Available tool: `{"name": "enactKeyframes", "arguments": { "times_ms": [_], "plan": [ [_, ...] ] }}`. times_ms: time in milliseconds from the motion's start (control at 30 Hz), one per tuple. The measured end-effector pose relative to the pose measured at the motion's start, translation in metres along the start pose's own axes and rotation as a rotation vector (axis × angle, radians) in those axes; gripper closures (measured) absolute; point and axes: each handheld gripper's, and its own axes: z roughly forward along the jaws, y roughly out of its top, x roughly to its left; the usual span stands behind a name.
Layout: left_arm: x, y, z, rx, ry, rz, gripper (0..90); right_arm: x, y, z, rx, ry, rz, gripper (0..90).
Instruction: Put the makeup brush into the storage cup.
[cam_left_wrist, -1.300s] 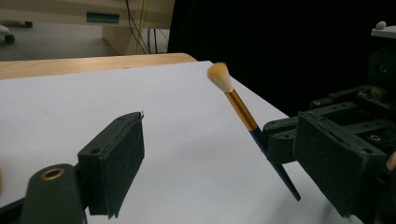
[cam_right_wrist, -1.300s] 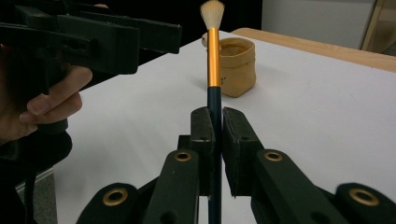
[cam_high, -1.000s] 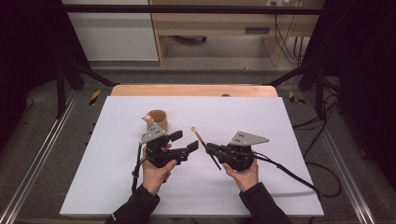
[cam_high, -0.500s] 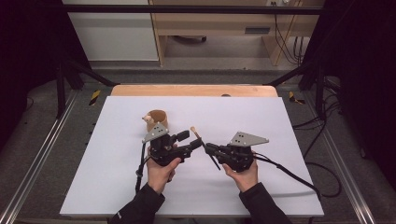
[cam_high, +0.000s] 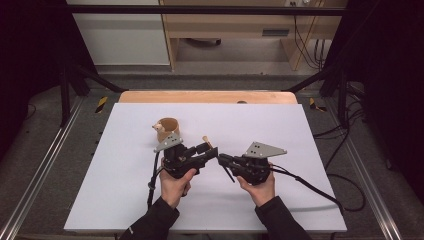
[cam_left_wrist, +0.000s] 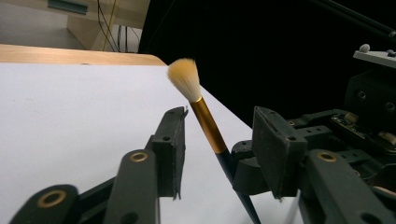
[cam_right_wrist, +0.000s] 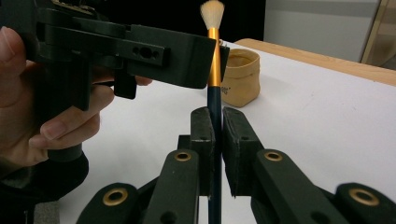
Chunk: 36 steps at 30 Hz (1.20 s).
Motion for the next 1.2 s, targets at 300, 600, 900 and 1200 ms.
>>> {"name": "enactKeyframes", "arguments": {
  "times_ms": [300,600,900,1200],
  "plan": [
    [0.0009,-0.0013,0.0006,0.000,-0.006,-0.024,66.0,0.0014,-0.0004,0.0015,0.001,0.006,-0.001,83.5],
    [0.0008,-0.0024,0.0009,-0.007,-0.009,-0.044,76.3,0.0036,-0.0002,0.0027,0.000,0.015,-0.011,83.5],
    [-0.0017,-0.0035,-0.0003,-0.022,-0.026,-0.045,82.9,0.0056,-0.0005,0.0050,0.002,0.021,-0.014,83.3],
    [-0.0024,-0.0029,-0.0022,-0.029,-0.024,-0.032,83.3,0.0054,-0.0001,0.0051,-0.001,0.028,-0.009,80.0]
  ]
}}
